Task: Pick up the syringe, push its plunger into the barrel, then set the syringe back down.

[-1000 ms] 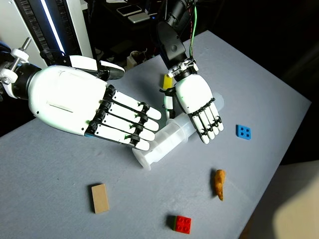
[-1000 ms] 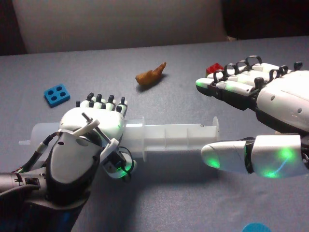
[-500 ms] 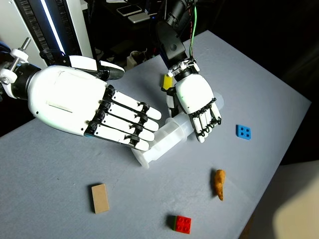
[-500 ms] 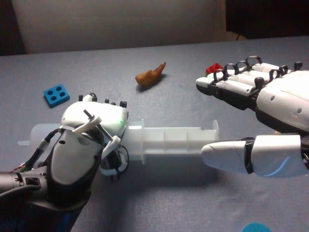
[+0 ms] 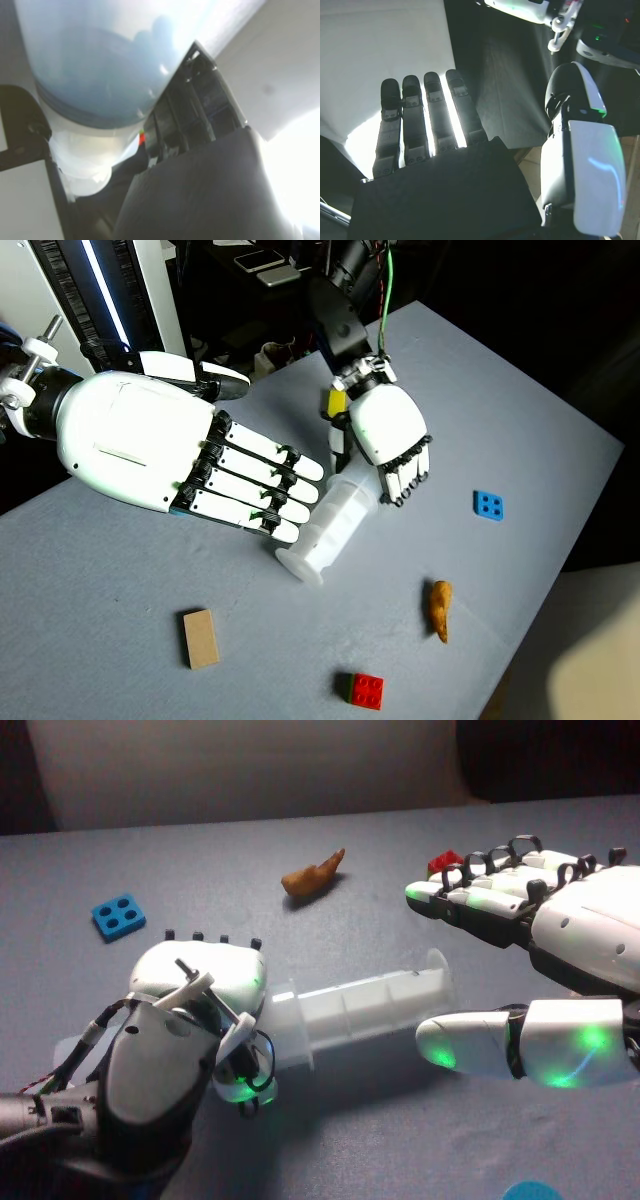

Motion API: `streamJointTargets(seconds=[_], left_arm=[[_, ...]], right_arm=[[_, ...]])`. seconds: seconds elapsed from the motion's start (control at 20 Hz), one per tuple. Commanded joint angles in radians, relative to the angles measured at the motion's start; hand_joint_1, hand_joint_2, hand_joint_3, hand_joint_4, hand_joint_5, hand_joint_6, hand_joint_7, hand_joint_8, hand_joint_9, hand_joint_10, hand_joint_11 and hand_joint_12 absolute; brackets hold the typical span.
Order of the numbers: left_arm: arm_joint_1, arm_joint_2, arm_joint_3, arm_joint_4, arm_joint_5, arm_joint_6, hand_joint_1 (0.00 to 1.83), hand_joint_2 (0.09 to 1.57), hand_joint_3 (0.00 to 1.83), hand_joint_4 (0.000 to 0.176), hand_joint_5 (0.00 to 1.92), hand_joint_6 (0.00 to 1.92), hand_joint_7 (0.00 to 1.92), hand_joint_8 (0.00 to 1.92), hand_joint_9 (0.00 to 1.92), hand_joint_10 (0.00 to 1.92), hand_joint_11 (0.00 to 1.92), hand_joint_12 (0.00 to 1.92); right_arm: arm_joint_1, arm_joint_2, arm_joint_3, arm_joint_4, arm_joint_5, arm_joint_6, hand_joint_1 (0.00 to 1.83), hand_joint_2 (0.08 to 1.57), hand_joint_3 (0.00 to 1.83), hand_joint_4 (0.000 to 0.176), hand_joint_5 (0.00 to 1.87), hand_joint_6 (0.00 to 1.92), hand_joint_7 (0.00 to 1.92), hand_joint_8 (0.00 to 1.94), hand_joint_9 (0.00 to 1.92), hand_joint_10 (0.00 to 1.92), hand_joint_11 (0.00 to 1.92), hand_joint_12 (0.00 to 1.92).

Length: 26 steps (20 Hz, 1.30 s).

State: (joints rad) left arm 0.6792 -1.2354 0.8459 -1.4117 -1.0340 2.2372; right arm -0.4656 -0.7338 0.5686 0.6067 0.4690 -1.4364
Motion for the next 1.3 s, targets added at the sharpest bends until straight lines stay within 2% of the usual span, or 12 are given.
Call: streamJointTargets(seconds=[0.0,0.1,0.15,0.4,0.55,0.6,0.65,0.75,0.9,1.15,1.2,1.25], left_arm=[[0.001,0.012,-0.006,0.096,-0.016,-0.023,1.49,1.13,0.0,0.0,0.96,0.9,0.84,1.12,0.86,1.22,0.74,1.61],[0.009,0.035,-0.02,0.183,-0.002,-0.097,1.49,1.13,0.0,0.0,0.99,0.88,0.84,1.11,0.85,1.23,0.74,1.61],[0.015,0.049,-0.023,0.248,0.012,-0.139,1.39,1.14,0.0,0.0,0.99,0.92,0.85,1.13,0.85,1.31,0.76,1.37],[0.028,0.112,0.005,0.477,0.097,-0.299,1.49,1.12,0.0,0.0,1.03,0.82,0.88,1.06,0.88,1.18,0.74,1.59],[0.024,0.132,0.023,0.527,0.13,-0.325,1.37,1.12,0.0,0.0,0.98,0.9,0.9,1.07,0.89,1.3,0.77,1.24],[0.024,0.14,0.032,0.548,0.15,-0.34,1.37,1.12,0.0,0.0,0.98,0.92,0.91,1.06,0.89,1.29,0.77,1.24],[0.023,0.148,0.042,0.582,0.172,-0.357,1.47,1.12,0.0,0.0,0.98,0.88,0.91,1.02,0.92,1.19,0.74,1.53],[0.012,0.162,0.053,0.608,0.209,-0.362,1.38,1.12,0.0,0.0,0.95,0.95,0.92,1.03,0.9,1.29,0.77,1.27],[-0.007,0.187,0.053,0.625,0.23,-0.363,1.37,1.13,0.0,0.0,0.94,0.97,0.9,1.07,0.87,1.32,0.75,1.26],[-0.054,0.207,0.06,0.625,0.256,-0.368,1.37,1.13,0.0,0.0,0.94,0.97,0.91,1.05,0.9,1.29,0.79,1.23],[-0.065,0.208,0.061,0.625,0.266,-0.368,1.49,1.11,0.01,0.0,0.93,0.91,0.91,1.01,0.94,1.14,0.77,1.57],[-0.075,0.208,0.065,0.625,0.275,-0.368,1.49,1.12,0.0,0.0,0.95,0.89,0.88,1.05,0.92,1.16,0.76,1.6]], right_arm=[[0.011,0.002,-0.005,-0.025,0.112,0.022,0.0,1.08,0.0,0.0,0.1,0.0,0.1,0.0,0.12,0.0,0.0,0.35],[0.011,0.003,-0.005,-0.009,0.126,0.053,0.0,1.08,0.0,0.0,0.12,0.01,0.11,0.0,0.13,0.0,0.0,0.41],[0.012,0.003,-0.005,-0.004,0.139,0.061,0.0,1.07,0.0,0.0,0.1,0.0,0.11,0.0,0.12,0.0,0.0,0.38],[0.011,0.002,-0.006,0.106,0.229,0.117,0.0,1.08,0.0,0.0,0.11,0.0,0.11,0.0,0.12,0.01,0.0,0.4],[0.011,0.003,-0.022,0.246,0.317,0.126,0.0,1.08,0.0,0.0,0.1,0.0,0.1,0.0,0.11,0.0,0.0,0.37],[0.011,0.003,-0.031,0.299,0.351,0.126,0.0,1.08,0.0,0.0,0.1,0.0,0.1,0.0,0.11,0.0,0.0,0.37],[0.013,0.003,-0.043,0.357,0.395,0.126,0.0,1.08,0.0,0.0,0.11,0.0,0.11,0.0,0.12,0.01,0.0,0.42],[0.029,0.002,-0.068,0.465,0.463,0.126,0.0,1.07,0.0,0.0,0.09,0.0,0.1,0.0,0.11,0.0,0.0,0.41],[0.09,-0.009,-0.091,0.69,0.498,0.133,0.0,1.07,0.0,0.0,0.08,0.0,0.08,0.0,0.1,0.0,0.0,0.36],[0.067,-0.029,-0.107,0.72,0.517,0.253,0.0,1.07,0.0,0.0,0.1,0.01,0.1,0.0,0.11,0.01,0.0,0.39],[0.055,-0.048,-0.107,0.72,0.56,0.3,0.0,1.07,0.0,0.0,0.1,0.01,0.1,0.0,0.11,0.0,0.0,0.38],[0.032,-0.069,-0.106,0.705,0.613,0.346,0.0,1.07,0.0,0.0,0.1,0.0,0.09,0.0,0.1,0.0,0.0,0.37]])
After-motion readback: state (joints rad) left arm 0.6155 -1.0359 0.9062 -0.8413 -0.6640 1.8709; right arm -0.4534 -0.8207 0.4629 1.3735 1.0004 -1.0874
